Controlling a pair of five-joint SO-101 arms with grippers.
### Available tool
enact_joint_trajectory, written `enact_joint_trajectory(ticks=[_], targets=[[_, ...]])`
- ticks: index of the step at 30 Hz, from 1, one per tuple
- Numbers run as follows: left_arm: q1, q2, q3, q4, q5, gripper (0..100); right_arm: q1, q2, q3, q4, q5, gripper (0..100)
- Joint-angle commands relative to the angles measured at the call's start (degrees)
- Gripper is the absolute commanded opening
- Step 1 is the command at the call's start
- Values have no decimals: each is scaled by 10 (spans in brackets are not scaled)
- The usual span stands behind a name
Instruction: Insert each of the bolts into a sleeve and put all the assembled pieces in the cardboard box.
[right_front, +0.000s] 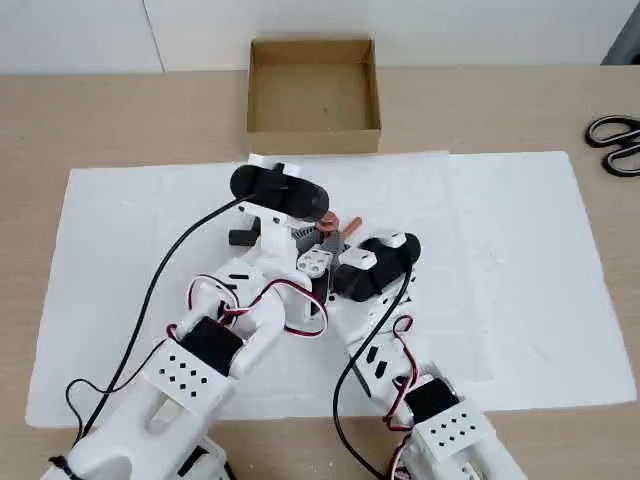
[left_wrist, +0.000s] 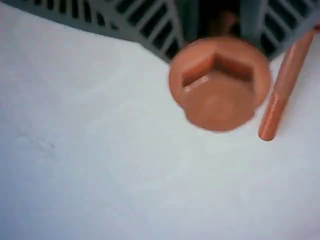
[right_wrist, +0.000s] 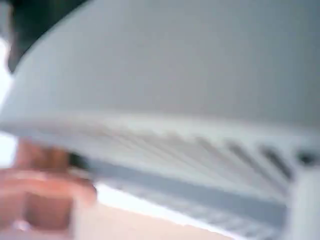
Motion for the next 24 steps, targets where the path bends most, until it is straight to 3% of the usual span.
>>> enact_joint_trajectory(ticks=[1,7,17,24], targets=[[-2,-13,-22,1,-3,21,7,-16,-4,0,-4,4],[-4,-13,-22,3,-1,176,7,-16,-4,0,-4,4],[-60,-95,-20,4,-1,177,7,-16,-4,0,-4,4],[-167,-127,-20,46,-1,177,11,-15,-4,2,-2,4]])
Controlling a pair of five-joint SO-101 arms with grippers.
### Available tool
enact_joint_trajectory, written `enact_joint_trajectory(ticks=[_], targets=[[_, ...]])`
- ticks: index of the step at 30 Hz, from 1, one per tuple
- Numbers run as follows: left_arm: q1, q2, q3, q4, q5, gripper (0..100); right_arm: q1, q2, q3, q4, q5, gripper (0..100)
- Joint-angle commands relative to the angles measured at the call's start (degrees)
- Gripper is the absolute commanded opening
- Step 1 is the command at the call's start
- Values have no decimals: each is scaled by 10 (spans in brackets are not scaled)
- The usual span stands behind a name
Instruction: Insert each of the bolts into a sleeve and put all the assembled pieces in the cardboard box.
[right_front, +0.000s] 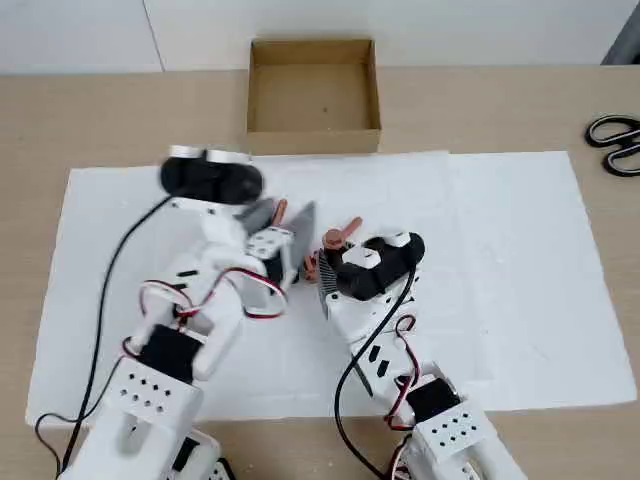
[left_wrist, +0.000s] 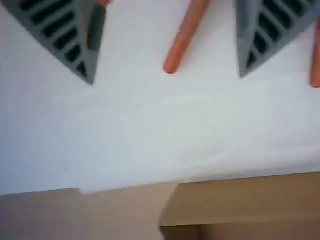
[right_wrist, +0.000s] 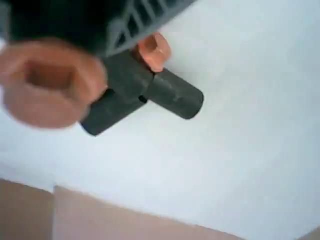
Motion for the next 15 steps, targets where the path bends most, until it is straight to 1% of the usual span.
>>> enact_joint_trajectory(ticks=[1,4,6,8,10,12,15], targets=[[-60,-28,-22,7,-2,177,7,-13,-10,15,-2,4],[-127,-38,-23,20,-4,180,22,-13,-49,93,-1,4],[-158,-38,-32,69,-4,180,56,-13,-81,133,-1,4],[-180,-38,-41,124,-4,180,95,-13,-105,151,0,4],[-199,-38,-44,161,-4,181,116,-13,-130,162,18,4],[-219,-40,-44,175,-4,181,120,-12,-163,184,40,4],[-241,-40,-43,178,-4,181,118,7,-236,203,53,4]])
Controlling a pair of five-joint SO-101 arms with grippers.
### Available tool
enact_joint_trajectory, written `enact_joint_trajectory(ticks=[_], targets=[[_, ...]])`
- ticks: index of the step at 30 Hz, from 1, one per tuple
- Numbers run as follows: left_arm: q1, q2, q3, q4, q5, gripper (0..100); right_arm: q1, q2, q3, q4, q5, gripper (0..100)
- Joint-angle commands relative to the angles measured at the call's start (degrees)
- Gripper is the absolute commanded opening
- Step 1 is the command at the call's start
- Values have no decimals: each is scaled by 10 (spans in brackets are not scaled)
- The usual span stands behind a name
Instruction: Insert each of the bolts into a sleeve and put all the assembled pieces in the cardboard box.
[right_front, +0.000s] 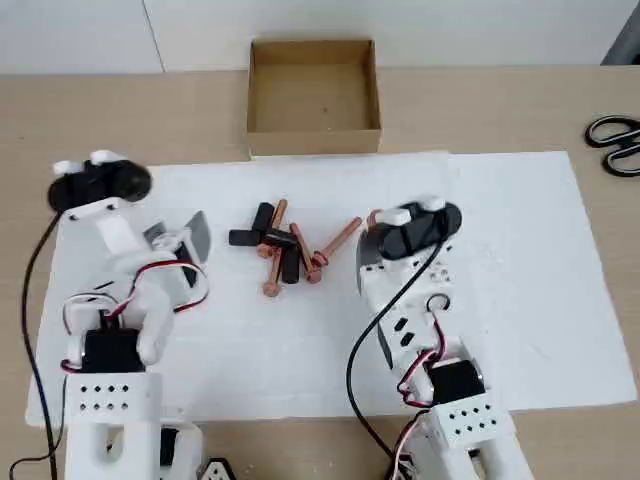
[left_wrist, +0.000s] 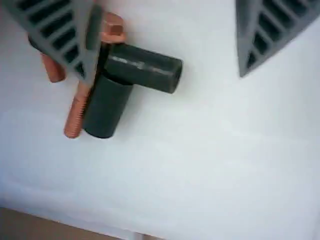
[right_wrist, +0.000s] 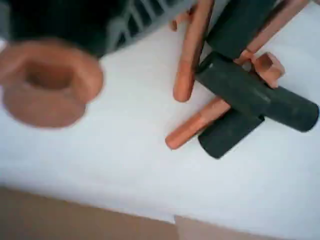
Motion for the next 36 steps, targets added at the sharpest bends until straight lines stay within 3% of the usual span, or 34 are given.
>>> enact_joint_trajectory(ticks=[1,20,27,36], targets=[[-21,-14,-24,4,-4,181,7,26,-130,7,17,4],[-23,-16,2,4,-4,180,11,858,-894,7,17,4],[-23,-16,2,4,-4,180,21,1017,-1092,8,17,4],[-20,-16,2,4,-4,180,31,1156,-1216,8,17,4]])
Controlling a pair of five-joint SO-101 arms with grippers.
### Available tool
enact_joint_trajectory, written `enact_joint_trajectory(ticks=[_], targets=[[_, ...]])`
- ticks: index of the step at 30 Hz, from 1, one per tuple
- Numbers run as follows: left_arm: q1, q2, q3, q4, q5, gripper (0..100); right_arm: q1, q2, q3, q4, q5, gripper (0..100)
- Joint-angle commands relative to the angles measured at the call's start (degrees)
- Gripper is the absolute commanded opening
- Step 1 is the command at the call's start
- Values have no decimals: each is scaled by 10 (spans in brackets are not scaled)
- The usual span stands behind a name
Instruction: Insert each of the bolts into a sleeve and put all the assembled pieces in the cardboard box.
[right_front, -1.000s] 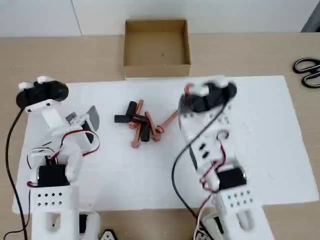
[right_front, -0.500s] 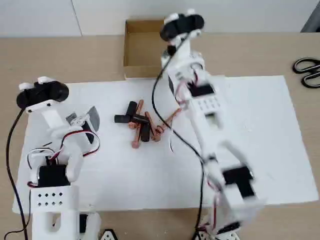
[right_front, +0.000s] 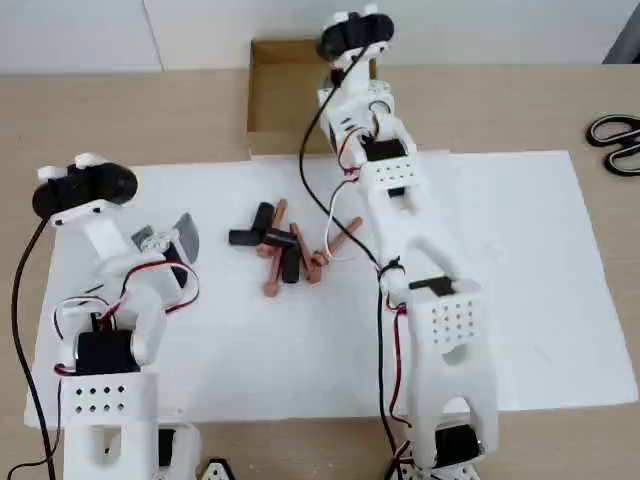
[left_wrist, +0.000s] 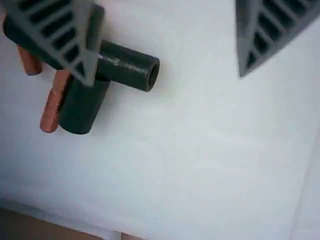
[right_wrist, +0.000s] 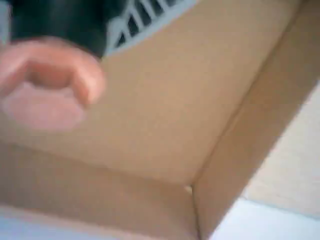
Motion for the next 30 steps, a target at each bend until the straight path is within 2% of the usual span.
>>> enact_joint_trajectory(ticks=[1,11,17,28,30], targets=[[0,-14,-3,1,-4,180,7,22,-87,1,7,4],[0,-14,-1,-1,-4,180,6,145,-221,1,8,17],[1,-14,-1,-1,-4,180,6,175,-236,1,8,164],[1,-14,-3,-1,-4,180,6,175,-277,2,8,166],[1,-14,-3,-1,-4,180,6,174,-304,31,8,166]])
